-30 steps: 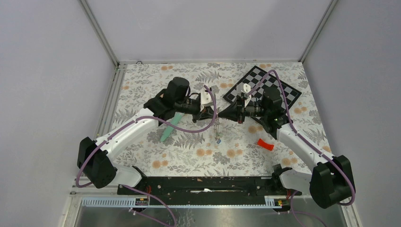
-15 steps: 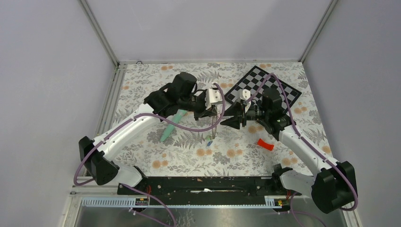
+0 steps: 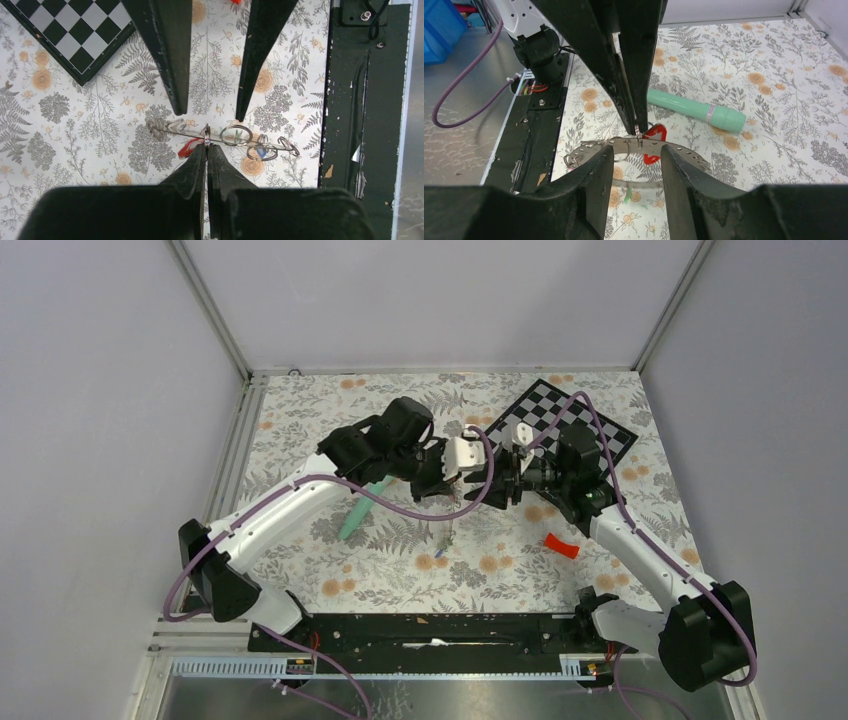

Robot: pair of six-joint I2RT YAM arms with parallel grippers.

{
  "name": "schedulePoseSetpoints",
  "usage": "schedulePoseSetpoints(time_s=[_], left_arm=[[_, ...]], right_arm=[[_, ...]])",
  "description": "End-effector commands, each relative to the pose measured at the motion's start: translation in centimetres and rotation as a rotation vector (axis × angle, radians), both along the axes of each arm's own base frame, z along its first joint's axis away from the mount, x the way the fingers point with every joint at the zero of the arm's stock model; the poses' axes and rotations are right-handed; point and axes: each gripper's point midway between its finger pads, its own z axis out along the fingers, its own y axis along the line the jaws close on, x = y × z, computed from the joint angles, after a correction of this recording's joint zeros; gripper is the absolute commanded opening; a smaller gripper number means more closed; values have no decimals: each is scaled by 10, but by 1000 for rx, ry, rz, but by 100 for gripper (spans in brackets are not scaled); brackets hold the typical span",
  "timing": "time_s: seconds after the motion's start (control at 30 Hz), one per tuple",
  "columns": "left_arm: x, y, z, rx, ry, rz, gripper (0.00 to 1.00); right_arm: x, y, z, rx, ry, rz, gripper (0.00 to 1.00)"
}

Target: Put the keys on the keyring

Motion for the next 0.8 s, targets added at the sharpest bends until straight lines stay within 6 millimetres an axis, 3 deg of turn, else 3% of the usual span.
schedulePoseSetpoints(time_s=[0.0, 0.4, 0.77], left_arm=[[3, -9, 28, -56, -51, -19, 0], [-2, -9, 32, 3, -24, -33, 0], [-5, -1, 20, 100, 11, -35, 0]], right_arm=[[-3, 3, 26, 64, -50, 34, 46], [-2, 5, 18, 107, 2, 31, 43], [-3, 6, 16, 138, 28, 26, 40]])
